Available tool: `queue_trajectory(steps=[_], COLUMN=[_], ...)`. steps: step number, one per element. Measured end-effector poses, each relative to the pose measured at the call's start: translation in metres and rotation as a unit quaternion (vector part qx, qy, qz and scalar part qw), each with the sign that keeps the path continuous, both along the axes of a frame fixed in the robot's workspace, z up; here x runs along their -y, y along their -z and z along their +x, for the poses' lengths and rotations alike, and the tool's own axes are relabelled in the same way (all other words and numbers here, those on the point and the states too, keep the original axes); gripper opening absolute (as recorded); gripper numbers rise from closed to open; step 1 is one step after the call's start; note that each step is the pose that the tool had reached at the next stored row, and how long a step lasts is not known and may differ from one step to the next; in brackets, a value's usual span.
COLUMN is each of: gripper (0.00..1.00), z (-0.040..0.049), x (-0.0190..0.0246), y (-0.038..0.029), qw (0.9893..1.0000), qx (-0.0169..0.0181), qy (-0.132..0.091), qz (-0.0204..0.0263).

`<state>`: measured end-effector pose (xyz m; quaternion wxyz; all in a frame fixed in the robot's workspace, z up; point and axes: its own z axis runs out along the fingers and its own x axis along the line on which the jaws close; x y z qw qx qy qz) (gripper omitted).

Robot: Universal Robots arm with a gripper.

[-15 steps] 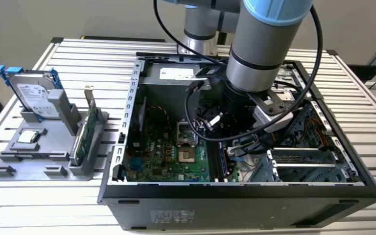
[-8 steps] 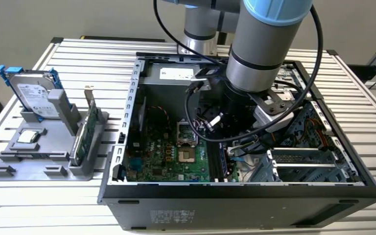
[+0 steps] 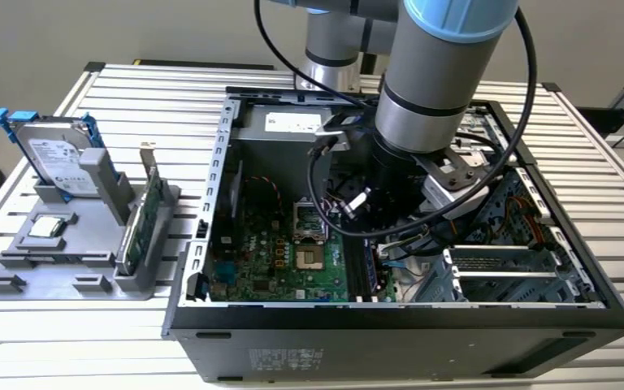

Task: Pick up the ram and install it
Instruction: 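Press down the ram until it locks into place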

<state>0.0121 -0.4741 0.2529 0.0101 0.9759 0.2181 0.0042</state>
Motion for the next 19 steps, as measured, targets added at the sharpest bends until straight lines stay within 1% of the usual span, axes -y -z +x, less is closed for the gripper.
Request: queue_trajectory(steps=[10,19], gripper=[0.00,0.00], z=[-0.0001,-0.0002], x=[0.0000,0.0000], y=[0.0000,0.0000], qw=[0.9998,0.9994], qx=[-0.0001,-0.0002], qy=[-0.017,-0.034], qz=[0.0002,0.0005])
